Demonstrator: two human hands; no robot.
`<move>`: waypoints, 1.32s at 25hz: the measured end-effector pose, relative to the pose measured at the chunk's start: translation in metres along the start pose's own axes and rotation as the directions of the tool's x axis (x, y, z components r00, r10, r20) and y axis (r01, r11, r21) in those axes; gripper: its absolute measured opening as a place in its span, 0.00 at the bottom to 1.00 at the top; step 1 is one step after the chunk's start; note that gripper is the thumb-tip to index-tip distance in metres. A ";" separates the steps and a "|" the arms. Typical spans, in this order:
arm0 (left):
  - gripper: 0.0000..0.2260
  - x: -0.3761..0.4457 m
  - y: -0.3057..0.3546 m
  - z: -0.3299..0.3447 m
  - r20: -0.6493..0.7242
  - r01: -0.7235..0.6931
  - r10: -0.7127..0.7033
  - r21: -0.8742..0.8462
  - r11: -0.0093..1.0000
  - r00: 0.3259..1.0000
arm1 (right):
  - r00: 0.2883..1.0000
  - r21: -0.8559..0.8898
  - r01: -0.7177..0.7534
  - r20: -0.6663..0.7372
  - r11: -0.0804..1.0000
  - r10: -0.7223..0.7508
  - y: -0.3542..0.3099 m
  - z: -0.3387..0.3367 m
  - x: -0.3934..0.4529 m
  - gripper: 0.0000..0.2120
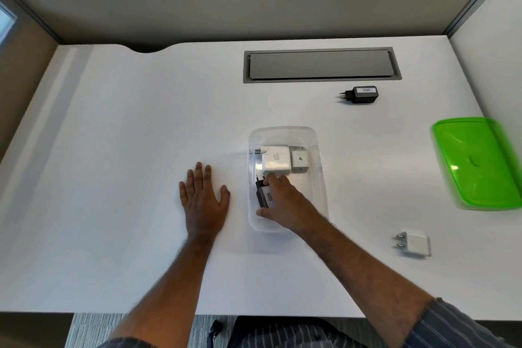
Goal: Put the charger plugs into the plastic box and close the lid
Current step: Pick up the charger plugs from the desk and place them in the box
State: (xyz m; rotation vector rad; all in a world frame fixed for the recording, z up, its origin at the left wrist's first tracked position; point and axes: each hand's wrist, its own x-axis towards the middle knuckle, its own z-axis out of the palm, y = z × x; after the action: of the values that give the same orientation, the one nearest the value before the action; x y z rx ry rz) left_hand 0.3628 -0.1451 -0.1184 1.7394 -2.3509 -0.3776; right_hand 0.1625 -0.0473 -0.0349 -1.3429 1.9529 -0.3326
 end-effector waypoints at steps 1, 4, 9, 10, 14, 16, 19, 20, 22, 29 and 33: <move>0.32 0.000 0.000 0.000 0.001 0.002 -0.002 0.003 1.000 1.000 | 1.000 0.006 0.002 0.015 1.000 -0.002 0.000 0.001 0.000 0.34; 0.32 0.000 0.000 -0.001 0.003 0.005 -0.005 0.010 1.000 1.000 | 0.999 0.049 -0.004 0.049 0.999 0.002 0.003 0.000 0.001 0.31; 0.31 -0.001 0.003 -0.003 0.000 0.007 -0.007 0.013 1.000 1.000 | 0.999 0.130 0.043 0.016 0.991 -0.046 0.010 -0.016 -0.007 0.24; 0.31 -0.001 0.003 -0.003 0.002 0.008 -0.008 0.009 1.000 1.000 | 0.995 0.133 0.094 -0.039 0.987 -0.090 0.013 -0.022 -0.010 0.22; 0.31 -0.001 0.003 -0.004 0.013 0.008 -0.008 0.009 1.000 1.000 | 0.931 0.109 0.266 -0.287 0.958 -0.226 0.024 -0.051 -0.031 0.15; 0.31 -0.001 0.003 -0.005 0.016 0.008 -0.008 0.009 1.000 1.000 | 0.902 0.134 0.282 -0.373 0.950 -0.216 0.033 -0.066 -0.043 0.12; 0.31 -0.001 0.004 -0.004 0.020 0.009 -0.009 0.010 1.000 1.000 | 0.875 0.143 0.262 -0.452 0.954 -0.172 0.056 -0.082 -0.061 0.09; 0.32 -0.001 0.003 -0.003 0.019 0.015 -0.015 0.012 1.000 1.000 | 0.871 0.139 0.244 -0.467 0.960 -0.154 0.065 -0.085 -0.067 0.09; 0.32 0.000 0.001 -0.002 0.019 0.019 -0.019 0.015 1.000 1.000 | 0.863 0.145 0.195 -0.495 0.970 -0.100 0.084 -0.088 -0.079 0.09; 0.32 0.001 -0.002 0.003 -0.001 0.027 -0.027 0.007 1.000 1.000 | 0.905 0.145 0.014 -0.422 0.989 0.050 0.162 -0.078 -0.117 0.13; 0.32 0.000 0.000 0.002 0.005 0.024 -0.024 0.002 1.000 1.000 | 0.935 0.005 -0.176 -0.312 0.984 0.169 0.199 -0.070 -0.140 0.22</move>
State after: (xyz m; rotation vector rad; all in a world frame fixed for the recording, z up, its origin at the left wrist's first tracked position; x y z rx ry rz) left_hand 0.3625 -0.1446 -0.1203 1.7716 -2.3363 -0.3843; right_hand 0.0010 0.1474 -0.0420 -1.1765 2.3256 -0.4608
